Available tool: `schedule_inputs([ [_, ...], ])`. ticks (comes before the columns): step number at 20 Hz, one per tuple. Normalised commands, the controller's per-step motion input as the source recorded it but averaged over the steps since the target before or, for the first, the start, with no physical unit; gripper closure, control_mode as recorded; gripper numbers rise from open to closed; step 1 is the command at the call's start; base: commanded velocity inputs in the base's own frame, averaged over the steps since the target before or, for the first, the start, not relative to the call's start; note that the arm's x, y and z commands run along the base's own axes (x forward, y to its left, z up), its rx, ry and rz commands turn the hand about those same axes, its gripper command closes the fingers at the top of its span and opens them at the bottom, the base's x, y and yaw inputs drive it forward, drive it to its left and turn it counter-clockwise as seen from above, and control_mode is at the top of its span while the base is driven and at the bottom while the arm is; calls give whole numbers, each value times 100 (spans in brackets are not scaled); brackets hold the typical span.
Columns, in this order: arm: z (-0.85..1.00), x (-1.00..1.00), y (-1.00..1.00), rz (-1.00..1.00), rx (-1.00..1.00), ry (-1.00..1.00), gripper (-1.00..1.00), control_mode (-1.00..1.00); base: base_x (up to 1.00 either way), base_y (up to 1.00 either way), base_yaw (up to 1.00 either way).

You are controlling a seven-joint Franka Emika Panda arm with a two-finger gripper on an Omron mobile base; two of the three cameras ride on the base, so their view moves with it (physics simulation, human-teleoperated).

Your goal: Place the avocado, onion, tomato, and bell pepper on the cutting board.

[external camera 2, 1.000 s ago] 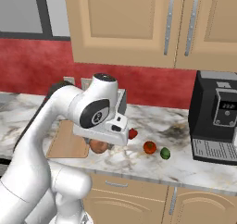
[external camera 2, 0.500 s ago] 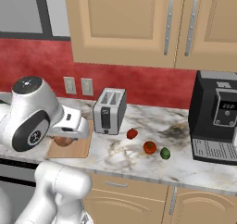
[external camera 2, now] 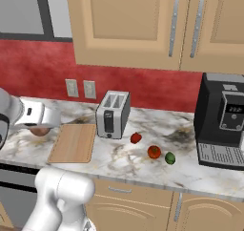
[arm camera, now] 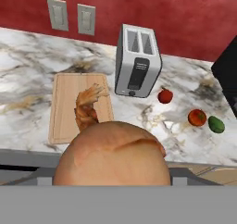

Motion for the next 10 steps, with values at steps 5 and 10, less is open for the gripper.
schedule_inputs([
  [5,9,27,24,2,2,6,100,-100,0,0,0],
  [10,-1,52,27,3,6,15,100,-100,0,0,0],
])
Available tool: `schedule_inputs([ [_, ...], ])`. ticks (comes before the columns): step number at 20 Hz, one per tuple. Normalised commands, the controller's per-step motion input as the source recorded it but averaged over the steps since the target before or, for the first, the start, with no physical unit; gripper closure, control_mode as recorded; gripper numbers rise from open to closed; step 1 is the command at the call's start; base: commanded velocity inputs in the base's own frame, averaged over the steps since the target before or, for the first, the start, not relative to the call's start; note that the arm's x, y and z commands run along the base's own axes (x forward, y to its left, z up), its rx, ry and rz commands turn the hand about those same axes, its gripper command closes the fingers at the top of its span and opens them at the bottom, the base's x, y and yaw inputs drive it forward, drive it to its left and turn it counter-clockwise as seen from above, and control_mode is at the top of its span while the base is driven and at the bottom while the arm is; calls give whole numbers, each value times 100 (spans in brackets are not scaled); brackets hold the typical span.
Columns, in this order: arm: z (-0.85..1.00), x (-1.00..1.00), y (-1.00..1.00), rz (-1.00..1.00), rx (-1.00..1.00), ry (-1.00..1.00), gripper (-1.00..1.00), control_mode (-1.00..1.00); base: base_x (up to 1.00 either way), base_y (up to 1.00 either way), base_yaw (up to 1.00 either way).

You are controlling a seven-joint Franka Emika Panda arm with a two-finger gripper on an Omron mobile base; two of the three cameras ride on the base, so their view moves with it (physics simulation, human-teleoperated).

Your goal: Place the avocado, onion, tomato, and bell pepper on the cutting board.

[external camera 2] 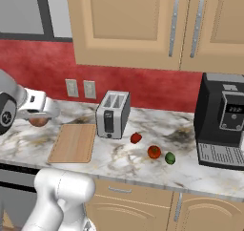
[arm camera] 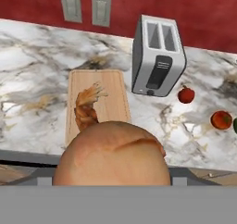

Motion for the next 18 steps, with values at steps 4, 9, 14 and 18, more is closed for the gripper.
schedule_inputs([
  [4,-11,55,21,3,10,17,100,-100,0,0,0],
  [9,-26,34,12,5,6,8,100,-100,0,0,0],
  [14,-43,11,12,5,2,0,100,-100,0,0,0],
  [18,-51,16,5,4,1,0,100,-100,0,0,0],
])
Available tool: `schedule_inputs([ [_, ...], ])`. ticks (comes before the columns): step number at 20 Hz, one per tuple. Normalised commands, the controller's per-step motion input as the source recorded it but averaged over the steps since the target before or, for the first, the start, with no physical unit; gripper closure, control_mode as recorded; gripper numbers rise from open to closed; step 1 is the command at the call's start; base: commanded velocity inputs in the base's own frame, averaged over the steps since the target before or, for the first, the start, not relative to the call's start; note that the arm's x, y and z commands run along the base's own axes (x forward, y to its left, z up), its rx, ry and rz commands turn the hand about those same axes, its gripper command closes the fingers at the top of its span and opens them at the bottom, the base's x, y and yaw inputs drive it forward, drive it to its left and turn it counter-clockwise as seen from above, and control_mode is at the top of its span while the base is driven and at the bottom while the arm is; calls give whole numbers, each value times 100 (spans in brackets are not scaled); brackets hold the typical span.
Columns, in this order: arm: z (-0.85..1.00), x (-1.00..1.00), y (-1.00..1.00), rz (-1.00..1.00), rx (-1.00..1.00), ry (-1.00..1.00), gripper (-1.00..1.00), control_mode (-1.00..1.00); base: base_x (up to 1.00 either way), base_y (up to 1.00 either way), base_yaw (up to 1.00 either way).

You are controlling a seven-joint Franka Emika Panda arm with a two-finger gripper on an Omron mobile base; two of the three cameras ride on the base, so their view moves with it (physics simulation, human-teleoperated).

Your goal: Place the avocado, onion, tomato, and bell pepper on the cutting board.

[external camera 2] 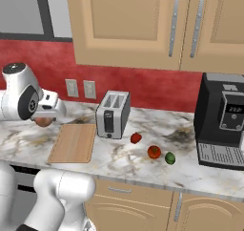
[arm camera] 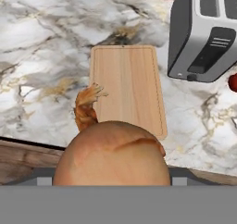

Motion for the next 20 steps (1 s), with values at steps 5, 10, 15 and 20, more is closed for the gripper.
schedule_inputs([
  [5,-31,37,5,3,1,0,100,-100,0,0,0],
  [10,-41,36,6,1,0,0,100,-100,0,0,0],
  [15,-36,36,13,0,0,0,100,-100,0,0,0],
  [20,-19,29,6,0,0,0,100,-100,0,0,0],
])
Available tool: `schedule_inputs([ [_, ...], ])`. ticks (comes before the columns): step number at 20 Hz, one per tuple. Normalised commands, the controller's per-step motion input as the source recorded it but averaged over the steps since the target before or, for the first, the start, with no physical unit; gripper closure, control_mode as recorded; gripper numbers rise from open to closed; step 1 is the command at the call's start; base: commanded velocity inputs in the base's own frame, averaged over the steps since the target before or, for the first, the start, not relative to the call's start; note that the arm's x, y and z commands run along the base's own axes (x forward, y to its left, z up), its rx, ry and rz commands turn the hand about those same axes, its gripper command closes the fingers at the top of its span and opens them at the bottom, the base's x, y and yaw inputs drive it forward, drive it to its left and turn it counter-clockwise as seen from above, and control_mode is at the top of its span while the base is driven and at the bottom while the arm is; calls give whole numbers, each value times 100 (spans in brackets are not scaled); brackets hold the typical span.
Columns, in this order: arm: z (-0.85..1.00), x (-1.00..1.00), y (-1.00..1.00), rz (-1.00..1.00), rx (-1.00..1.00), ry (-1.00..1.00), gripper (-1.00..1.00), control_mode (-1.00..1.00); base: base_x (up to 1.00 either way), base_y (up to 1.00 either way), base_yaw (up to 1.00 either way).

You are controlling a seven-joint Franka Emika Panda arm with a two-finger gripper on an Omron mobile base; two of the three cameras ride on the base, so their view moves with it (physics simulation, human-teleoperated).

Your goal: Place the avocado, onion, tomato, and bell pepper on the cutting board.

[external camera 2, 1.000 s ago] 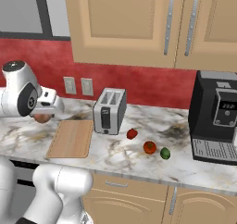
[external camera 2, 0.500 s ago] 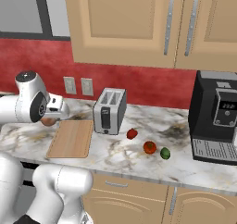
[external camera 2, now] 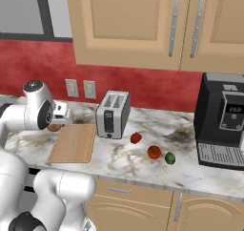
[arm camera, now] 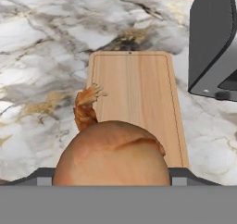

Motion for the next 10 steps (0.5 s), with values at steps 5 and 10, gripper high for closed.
schedule_inputs([
  [5,-21,25,12,0,0,0,100,-100,0,0,0],
  [10,-27,27,20,0,0,0,100,-100,0,0,0],
])
